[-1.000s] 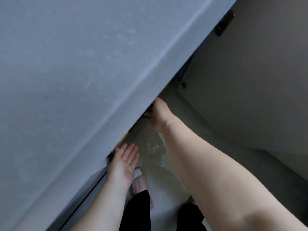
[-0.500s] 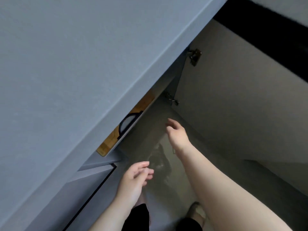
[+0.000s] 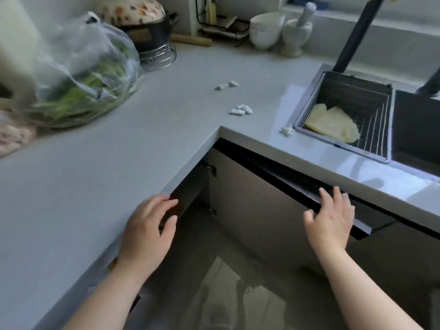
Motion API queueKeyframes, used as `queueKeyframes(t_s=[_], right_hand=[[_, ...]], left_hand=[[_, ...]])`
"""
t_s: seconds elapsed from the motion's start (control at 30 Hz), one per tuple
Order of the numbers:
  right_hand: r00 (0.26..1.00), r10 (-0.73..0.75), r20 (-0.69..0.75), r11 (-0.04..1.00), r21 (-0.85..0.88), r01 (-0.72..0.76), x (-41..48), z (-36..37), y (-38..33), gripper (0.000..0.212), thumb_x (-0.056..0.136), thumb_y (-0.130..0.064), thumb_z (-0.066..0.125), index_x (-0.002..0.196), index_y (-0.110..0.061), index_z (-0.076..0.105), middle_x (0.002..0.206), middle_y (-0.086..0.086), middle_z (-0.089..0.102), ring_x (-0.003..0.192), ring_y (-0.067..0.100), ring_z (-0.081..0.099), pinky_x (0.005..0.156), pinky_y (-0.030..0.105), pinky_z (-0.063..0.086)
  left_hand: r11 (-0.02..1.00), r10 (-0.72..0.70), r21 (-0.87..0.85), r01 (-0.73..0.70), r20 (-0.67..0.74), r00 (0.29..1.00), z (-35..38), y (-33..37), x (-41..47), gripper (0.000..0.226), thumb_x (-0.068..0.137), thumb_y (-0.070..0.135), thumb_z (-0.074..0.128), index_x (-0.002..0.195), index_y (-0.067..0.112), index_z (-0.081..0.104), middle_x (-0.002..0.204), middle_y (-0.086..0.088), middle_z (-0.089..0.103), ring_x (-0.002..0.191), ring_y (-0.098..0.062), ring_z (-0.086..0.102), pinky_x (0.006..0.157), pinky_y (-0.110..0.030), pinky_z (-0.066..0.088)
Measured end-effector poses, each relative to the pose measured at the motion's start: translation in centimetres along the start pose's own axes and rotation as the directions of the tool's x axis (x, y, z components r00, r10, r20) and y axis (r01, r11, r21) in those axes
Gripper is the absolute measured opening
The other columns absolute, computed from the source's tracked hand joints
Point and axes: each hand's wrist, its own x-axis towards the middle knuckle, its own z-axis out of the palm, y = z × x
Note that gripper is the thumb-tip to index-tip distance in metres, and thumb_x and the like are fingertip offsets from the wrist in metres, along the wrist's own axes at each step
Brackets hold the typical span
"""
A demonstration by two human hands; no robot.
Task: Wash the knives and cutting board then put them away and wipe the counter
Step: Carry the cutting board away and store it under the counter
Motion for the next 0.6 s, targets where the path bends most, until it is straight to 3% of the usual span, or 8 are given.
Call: queueKeyframes(t_s=[0.07,0.13,0.27,0.33,0.47,0.6], right_hand=[[0.991,0.023,0.129,0.989,-0.146,-0.004,0.9,-1.0,1.0,0.059,0.089,-0.015,0.048,0.144,-0.008,0.026,0.151,0.011,0.027,0.142,0.026,0.017,0.116,0.039,0.004],[0.981,0.018,0.193,0.981,-0.193,0.02,1.2,-1.6,1.7,0.059,0.09,-0.016,0.046,0.145,-0.01,0.023,0.15,0.009,0.031,0.14,0.024,0.024,0.116,0.038,0.009],[0.974,0.028,0.223,0.991,-0.13,0.002,0.8,-2.4,1.6,0.054,0.091,-0.012,0.045,0.143,-0.012,0.031,0.144,0.009,0.042,0.132,0.027,0.037,0.113,0.034,0.021],[0.957,0.076,0.28,0.992,-0.12,-0.044,0.5,-2.9,1.1,0.05,0.091,-0.015,0.047,0.14,-0.016,0.036,0.137,0.007,0.05,0.125,0.027,0.046,0.098,0.031,0.037],[0.901,0.132,0.414,0.985,-0.159,-0.072,-0.9,-3.0,0.0,0.034,0.088,-0.016,0.052,0.121,-0.015,0.046,0.119,0.009,0.057,0.101,0.025,0.053,0.076,0.028,0.041],[0.863,0.163,0.478,0.987,-0.072,-0.147,-3.9,-1.2,-1.9,0.015,0.088,-0.015,0.049,0.09,-0.014,0.035,0.092,0.005,0.051,0.083,0.023,0.047,0.065,0.028,0.035]], left_hand=[[0.991,-0.034,0.131,0.032,0.013,0.999,-1.4,-1.8,0.4,0.034,0.079,0.015,0.051,0.103,-0.003,0.067,0.109,-0.02,0.065,0.102,-0.039,0.061,0.09,-0.042,0.038],[0.974,-0.084,0.216,0.072,0.045,0.995,-2.5,-3.7,0.7,0.03,0.082,0.01,0.057,0.107,-0.006,0.065,0.114,-0.024,0.063,0.106,-0.044,0.058,0.093,-0.05,0.041],[0.953,-0.174,0.271,0.135,0.128,0.976,-3.5,-5.6,1.0,0.045,0.087,0.014,0.059,0.128,-0.001,0.05,0.138,-0.017,0.046,0.13,-0.034,0.038,0.109,-0.042,0.026],[0.959,-0.155,0.261,0.114,0.141,0.978,-3.3,-5.9,1.0,0.044,0.087,0.014,0.058,0.128,-0.002,0.05,0.138,-0.018,0.046,0.13,-0.034,0.038,0.109,-0.043,0.027],[0.967,-0.119,0.235,0.094,0.096,0.988,-3.1,-6.4,1.1,0.042,0.084,0.012,0.062,0.122,-0.005,0.055,0.131,-0.023,0.051,0.124,-0.039,0.044,0.104,-0.048,0.033],[0.972,-0.074,0.231,0.044,0.126,0.989,-3.4,-6.7,1.1,0.048,0.088,0.021,0.057,0.131,0.001,0.048,0.14,-0.017,0.043,0.132,-0.032,0.036,0.11,-0.042,0.025]])
